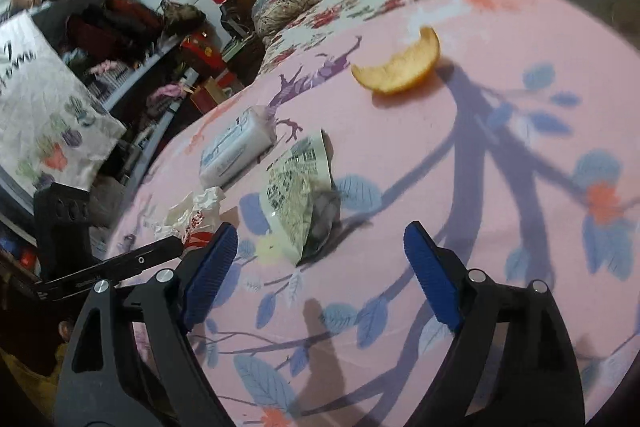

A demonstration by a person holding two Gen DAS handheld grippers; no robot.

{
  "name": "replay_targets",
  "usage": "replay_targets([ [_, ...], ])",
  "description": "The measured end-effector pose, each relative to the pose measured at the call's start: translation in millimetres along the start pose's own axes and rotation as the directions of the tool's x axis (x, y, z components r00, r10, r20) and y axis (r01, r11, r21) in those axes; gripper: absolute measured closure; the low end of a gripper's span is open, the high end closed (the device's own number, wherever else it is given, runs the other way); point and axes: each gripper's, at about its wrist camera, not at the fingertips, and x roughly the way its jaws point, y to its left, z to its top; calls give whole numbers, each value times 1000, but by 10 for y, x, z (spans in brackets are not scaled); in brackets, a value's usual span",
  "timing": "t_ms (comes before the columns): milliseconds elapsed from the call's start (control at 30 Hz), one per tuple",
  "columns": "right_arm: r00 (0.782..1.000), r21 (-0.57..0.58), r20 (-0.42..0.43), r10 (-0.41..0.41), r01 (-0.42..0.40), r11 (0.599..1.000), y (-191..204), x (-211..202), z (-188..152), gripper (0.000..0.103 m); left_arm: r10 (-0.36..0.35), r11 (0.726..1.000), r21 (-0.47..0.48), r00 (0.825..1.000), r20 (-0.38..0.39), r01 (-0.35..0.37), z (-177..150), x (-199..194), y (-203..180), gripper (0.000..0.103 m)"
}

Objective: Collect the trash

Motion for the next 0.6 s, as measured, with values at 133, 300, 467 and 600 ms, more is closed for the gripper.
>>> replay_targets([
  [133,996,-108,20,-83,84,991,133,114,168,18,9,1000,29,1000,18,-9,-48,21,-21,75],
  [300,985,-208,-58,-161,146,967,245,465,255,18,17,999,27,999,30,-18,-34,27,-35,69],
  [467,973,-321,-61,-223,192,927,426,590,143,18,97,993,60,992,86,-102,27,-30,-121,35],
  [600,966,-353,-56,-251,216,910,474,594,96,20,139,986,74,984,109,-147,40,-28,-144,28],
])
